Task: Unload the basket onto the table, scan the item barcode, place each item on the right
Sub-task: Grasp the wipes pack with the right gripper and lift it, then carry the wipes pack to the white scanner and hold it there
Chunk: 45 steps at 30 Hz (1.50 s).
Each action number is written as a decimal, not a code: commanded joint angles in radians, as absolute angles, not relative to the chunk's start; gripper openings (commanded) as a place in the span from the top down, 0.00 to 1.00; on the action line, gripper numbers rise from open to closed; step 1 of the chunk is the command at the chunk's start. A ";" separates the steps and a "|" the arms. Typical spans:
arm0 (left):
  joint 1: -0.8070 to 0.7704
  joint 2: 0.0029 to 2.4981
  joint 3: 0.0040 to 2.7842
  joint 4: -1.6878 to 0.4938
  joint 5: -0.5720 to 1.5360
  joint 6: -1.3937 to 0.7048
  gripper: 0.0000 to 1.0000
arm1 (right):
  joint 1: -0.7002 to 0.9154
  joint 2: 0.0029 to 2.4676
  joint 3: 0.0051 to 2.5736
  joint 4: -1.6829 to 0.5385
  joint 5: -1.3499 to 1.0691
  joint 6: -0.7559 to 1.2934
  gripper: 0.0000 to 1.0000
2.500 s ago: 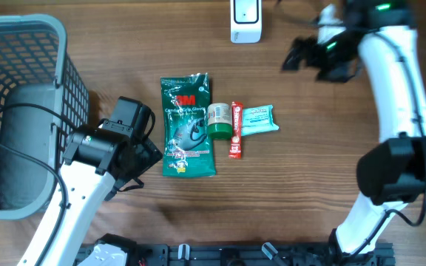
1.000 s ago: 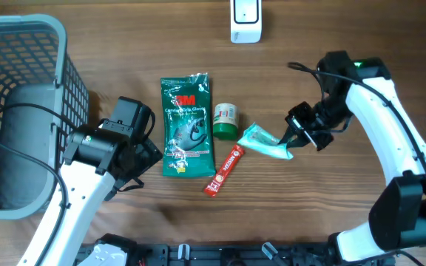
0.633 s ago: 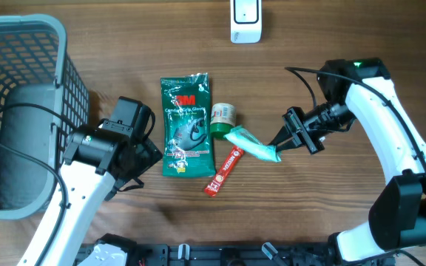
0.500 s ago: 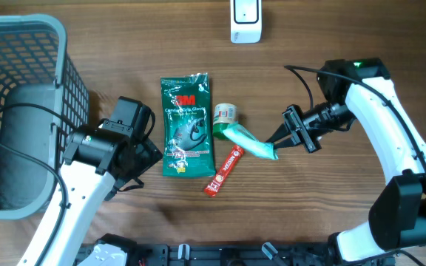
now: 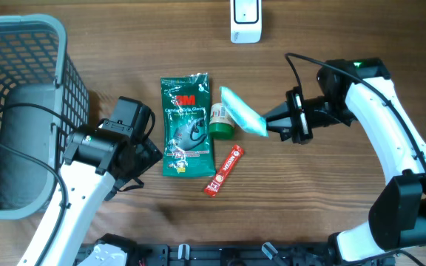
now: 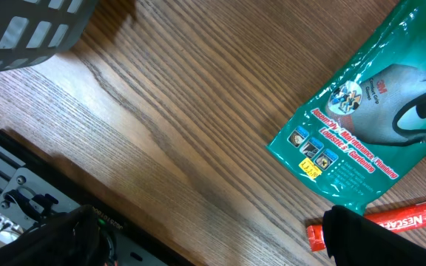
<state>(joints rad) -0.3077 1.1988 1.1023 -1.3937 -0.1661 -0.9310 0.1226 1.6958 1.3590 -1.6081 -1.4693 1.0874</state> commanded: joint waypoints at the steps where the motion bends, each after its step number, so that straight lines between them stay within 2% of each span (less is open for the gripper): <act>1: -0.312 1.199 1.102 -1.394 -0.169 -0.948 0.00 | 0.116 1.698 1.365 -1.610 -1.624 1.135 0.96; 9: -0.312 1.199 1.102 -1.394 -0.169 -0.948 0.00 | 0.111 1.698 1.365 -1.596 -1.615 1.075 0.96; 12: -0.312 1.199 1.102 -1.394 -0.168 -0.948 0.00 | 0.110 1.698 1.365 -1.382 -1.417 0.768 0.96; 15: -0.312 1.199 1.102 -1.394 -0.169 -0.948 0.00 | 0.110 1.698 1.365 -1.211 -1.165 0.649 0.96; 18: -0.312 1.199 1.102 -1.394 -0.169 -0.948 0.00 | 0.112 1.697 1.365 -1.120 -1.081 0.432 0.96; 23: -0.312 1.199 1.102 -1.394 -0.169 -0.948 0.00 | 0.112 1.666 1.365 -0.952 -1.158 -0.101 0.96; 25: -0.312 1.199 1.102 -1.394 -0.168 -0.948 0.00 | 0.112 1.658 1.365 -0.871 -1.212 -0.254 0.96; 28: -0.312 1.199 1.102 -1.394 -0.169 -0.948 0.00 | 0.105 1.655 1.365 -0.695 -1.270 -0.263 0.96; 32: -0.312 1.199 1.102 -1.394 -0.169 -0.948 0.00 | 0.097 1.650 1.366 -0.435 -1.623 -0.418 0.95; 37: -0.312 1.199 1.102 -1.394 -0.169 -0.948 0.00 | 0.120 1.608 1.369 -0.163 -1.624 -0.517 0.96; 45: -0.312 1.199 1.102 -1.394 -0.169 -0.948 0.00 | 0.130 1.529 1.369 0.121 -1.624 -0.697 0.95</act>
